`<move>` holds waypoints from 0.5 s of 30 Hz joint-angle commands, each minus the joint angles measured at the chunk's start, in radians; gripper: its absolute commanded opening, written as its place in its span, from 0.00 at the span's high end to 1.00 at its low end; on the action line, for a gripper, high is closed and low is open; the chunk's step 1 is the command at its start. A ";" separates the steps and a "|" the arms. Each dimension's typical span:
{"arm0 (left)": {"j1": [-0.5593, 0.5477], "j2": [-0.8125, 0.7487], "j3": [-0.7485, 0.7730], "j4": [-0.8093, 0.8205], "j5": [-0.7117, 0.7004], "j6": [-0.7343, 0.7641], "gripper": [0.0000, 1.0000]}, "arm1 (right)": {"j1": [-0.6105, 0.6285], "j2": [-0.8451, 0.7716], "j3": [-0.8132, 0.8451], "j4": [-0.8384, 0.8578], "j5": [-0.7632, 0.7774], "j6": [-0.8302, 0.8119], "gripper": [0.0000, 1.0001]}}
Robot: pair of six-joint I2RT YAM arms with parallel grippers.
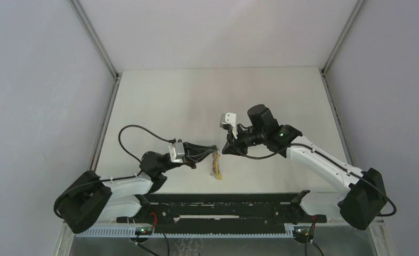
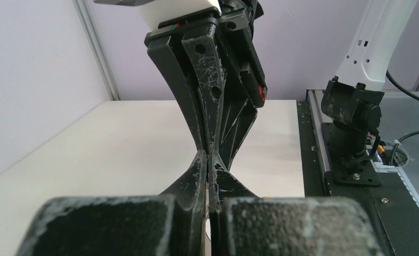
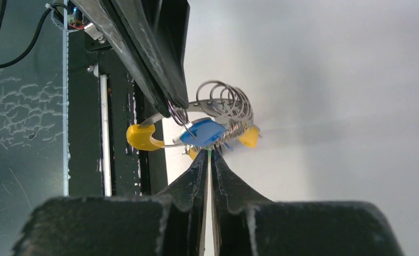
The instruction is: Put the keys on the keyring
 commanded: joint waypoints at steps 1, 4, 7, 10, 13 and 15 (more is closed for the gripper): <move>-0.001 -0.030 -0.016 0.095 -0.026 0.023 1.00 | 0.003 -0.051 -0.005 0.006 -0.013 -0.010 0.94; -0.001 -0.032 -0.016 0.095 -0.023 0.021 1.00 | -0.001 -0.121 -0.053 0.079 -0.024 -0.021 0.85; -0.001 -0.033 -0.016 0.095 -0.018 0.018 1.00 | -0.004 -0.177 -0.088 0.151 -0.036 -0.024 0.79; -0.001 -0.032 -0.011 0.095 -0.012 0.012 1.00 | -0.004 -0.207 -0.116 0.229 -0.052 -0.028 0.74; -0.001 -0.033 -0.009 0.095 -0.007 0.006 1.00 | -0.011 -0.198 -0.123 0.279 -0.077 -0.046 0.72; -0.001 -0.035 -0.008 0.095 -0.004 0.002 1.00 | -0.016 -0.185 -0.124 0.308 -0.114 -0.049 0.72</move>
